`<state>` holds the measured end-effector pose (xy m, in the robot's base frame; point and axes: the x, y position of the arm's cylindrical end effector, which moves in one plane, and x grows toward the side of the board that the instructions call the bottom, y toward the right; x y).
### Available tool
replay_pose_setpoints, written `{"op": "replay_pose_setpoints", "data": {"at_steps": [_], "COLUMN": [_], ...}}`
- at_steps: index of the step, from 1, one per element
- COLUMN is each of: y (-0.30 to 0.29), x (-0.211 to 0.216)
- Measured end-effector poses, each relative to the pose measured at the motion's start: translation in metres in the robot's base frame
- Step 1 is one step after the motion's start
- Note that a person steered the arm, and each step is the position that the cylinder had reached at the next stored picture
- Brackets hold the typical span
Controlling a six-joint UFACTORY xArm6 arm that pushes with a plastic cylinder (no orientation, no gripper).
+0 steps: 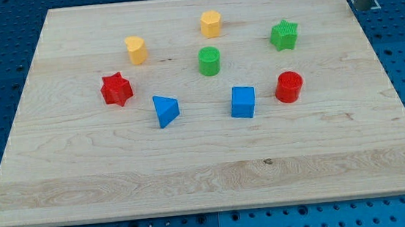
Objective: Push the green star diagonally to the top right of the green circle
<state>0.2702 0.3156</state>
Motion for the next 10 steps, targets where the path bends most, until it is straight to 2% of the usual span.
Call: {"op": "replay_pose_setpoints", "data": {"at_steps": [1,3,4,7,8,9,10], "y": [-0.019,-0.101,-0.111,-0.301,-0.338,-0.323,-0.315], "x": [0.022,0.058,0.083,0.069,0.056,0.081,0.088]}}
